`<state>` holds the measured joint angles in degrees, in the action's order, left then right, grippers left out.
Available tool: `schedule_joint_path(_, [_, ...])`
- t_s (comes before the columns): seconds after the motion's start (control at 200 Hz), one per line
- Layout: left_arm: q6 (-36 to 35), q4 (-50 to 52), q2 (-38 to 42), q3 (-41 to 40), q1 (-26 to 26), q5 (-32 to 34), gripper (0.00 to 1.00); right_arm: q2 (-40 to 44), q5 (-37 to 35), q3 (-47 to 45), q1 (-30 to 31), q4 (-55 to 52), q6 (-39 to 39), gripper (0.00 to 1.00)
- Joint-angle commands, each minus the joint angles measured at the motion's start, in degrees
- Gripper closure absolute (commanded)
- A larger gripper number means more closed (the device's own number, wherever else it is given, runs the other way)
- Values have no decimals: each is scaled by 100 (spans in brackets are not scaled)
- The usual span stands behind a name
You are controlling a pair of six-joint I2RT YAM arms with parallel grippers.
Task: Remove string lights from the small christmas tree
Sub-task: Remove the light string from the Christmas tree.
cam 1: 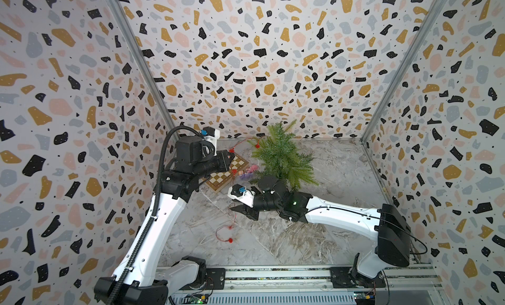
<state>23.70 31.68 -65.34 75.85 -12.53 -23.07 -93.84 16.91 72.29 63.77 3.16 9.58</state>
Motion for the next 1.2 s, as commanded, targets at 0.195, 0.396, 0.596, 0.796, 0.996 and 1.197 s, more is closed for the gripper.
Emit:
schedule_joint_path(0.195, [-129, -241, 179, -168, 46, 108, 100, 155, -177, 92, 116, -237, 134, 55])
schedule_joint_path(0.396, [-239, -194, 171, -68, 45, 256, 100, 550, -188, 161, 153, -458, 40, 53])
schedule_joint_path(0.596, [-389, -128, 114, 160, 41, 399, 100, 1182, -320, 97, 152, -636, -44, 46])
schedule_joint_path(0.796, [-563, -8, -85, 506, 42, 502, 100, 1520, -986, 427, 118, -1309, -1, 41])
schedule_joint_path(0.996, [-653, -35, -282, 751, 47, 779, 100, 1877, -1684, 619, -93, -1575, 62, 38])
schedule_joint_path(1.197, [-664, -197, -530, 1042, 41, 962, 100, 2185, -1510, 668, -797, -1580, -96, 35])
